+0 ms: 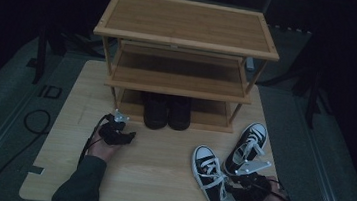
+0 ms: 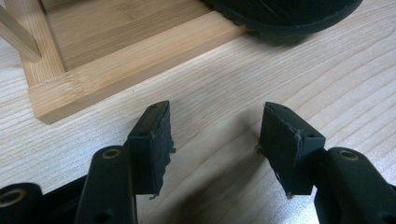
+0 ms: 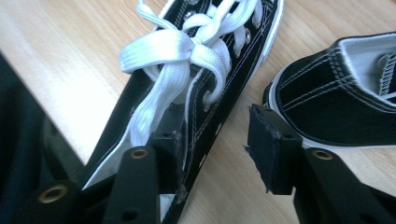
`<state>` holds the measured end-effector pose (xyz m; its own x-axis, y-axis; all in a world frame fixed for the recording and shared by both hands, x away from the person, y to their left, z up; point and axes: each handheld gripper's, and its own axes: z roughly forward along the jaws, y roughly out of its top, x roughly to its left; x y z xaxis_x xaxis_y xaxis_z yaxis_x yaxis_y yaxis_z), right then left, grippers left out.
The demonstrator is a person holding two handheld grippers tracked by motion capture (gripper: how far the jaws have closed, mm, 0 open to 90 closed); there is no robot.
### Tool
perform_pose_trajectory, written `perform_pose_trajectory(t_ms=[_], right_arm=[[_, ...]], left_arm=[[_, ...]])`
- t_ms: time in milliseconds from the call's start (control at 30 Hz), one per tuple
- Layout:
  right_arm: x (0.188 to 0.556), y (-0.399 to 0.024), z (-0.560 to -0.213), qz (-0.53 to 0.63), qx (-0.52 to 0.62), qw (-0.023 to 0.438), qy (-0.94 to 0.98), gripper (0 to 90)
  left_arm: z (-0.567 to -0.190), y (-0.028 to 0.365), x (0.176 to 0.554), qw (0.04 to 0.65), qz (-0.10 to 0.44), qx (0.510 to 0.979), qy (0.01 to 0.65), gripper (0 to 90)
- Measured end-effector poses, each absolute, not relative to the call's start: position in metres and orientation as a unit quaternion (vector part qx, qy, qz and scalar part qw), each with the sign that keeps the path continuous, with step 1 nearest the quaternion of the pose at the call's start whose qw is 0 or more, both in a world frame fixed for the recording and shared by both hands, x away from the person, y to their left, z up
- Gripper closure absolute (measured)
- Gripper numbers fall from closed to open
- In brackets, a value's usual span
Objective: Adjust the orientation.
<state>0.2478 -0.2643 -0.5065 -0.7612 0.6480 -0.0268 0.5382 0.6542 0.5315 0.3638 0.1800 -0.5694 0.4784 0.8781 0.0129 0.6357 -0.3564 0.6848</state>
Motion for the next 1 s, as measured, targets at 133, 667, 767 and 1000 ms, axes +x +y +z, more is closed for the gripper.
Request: perform_pose_trajectory(t_ms=[133, 667, 767, 1000], right_arm=[[0.251, -0.253, -0.513, 0.238, 0.336, 0.119, 0.904, 61.4], [0.261, -0.250, -0.520, 0.260, 0.367, 0.137, 0.883, 85.6], [0.263, -0.250, -0.518, 0.276, 0.372, 0.140, 0.875, 85.9], [0.271, -0.240, -0.520, 0.307, 0.362, 0.147, 0.868, 86.0]], left_arm=[[-0.569, 0.180, 0.364, 0.314, 0.194, 0.800, 0.473, 44.0], [-0.570, 0.180, 0.364, 0.314, 0.194, 0.800, 0.473, 43.9], [-0.570, 0.180, 0.364, 0.314, 0.194, 0.800, 0.473, 43.9], [-0.570, 0.180, 0.364, 0.314, 0.195, 0.800, 0.473, 43.9]])
